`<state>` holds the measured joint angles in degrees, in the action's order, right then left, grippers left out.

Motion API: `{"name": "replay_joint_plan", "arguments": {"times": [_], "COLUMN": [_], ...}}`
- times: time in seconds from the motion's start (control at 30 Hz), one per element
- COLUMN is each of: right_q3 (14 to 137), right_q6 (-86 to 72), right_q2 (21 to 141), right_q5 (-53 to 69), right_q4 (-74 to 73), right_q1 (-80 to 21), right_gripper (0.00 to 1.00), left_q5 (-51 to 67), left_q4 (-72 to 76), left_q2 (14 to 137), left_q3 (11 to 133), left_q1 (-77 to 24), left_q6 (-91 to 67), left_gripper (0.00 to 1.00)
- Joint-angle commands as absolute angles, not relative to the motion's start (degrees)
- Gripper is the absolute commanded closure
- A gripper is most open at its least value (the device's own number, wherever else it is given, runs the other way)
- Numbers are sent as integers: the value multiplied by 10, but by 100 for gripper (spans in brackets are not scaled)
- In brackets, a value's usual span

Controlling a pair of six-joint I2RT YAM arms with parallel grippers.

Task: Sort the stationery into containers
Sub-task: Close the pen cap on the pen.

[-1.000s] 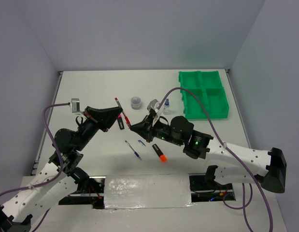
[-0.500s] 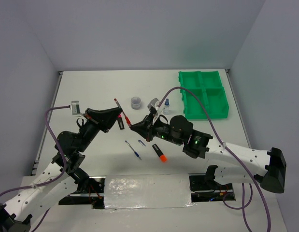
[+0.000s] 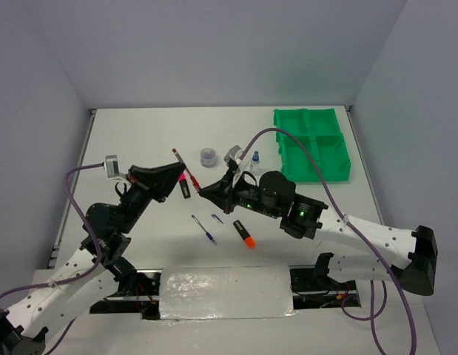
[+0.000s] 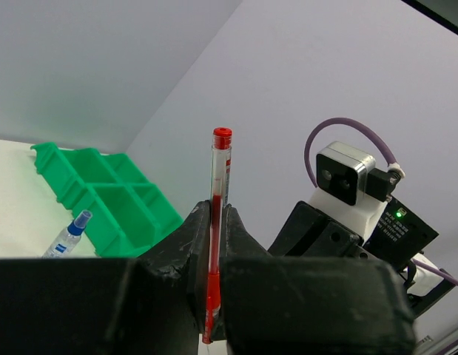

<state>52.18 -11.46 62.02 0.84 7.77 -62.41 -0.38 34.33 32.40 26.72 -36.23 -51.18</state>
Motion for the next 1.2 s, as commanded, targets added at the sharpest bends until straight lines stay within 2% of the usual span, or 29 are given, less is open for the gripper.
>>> {"name": "replay_joint_plan", "arguments": {"times": [0.0, 0.5, 0.73, 0.83, 0.87, 0.93, 1.03, 1.17], "right_q3": [593, 626, 581, 561, 556, 544, 534, 524], "right_q6": [-103, -89, -93, -98, -100, -103, -106, -114], "right_q2": [613, 620, 617, 614, 613, 609, 608, 614], "right_q5": [-13, -3, 41, 42, 42, 40, 37, 33], "right_q4": [210, 187, 195, 197, 199, 200, 202, 209], "right_q1": [-611, -603, -603, -603, -603, -604, -604, -603], "right_gripper": [100, 100, 100, 100, 100, 100, 100, 100], "left_q5": [69, 41, 3, -17, -24, -28, -38, -45], "left_q4": [273, 250, 155, 120, 115, 108, 104, 103], "left_q2": [333, 319, 313, 313, 309, 306, 300, 302], "left_q3": [239, 220, 292, 322, 328, 339, 353, 377], "left_q1": [-387, -404, -405, -404, -405, -405, -404, -404], "left_q6": [-509, -500, -470, -454, -452, -445, -440, -435], "left_gripper": [100, 100, 100, 90, 79, 70, 48, 38]}}
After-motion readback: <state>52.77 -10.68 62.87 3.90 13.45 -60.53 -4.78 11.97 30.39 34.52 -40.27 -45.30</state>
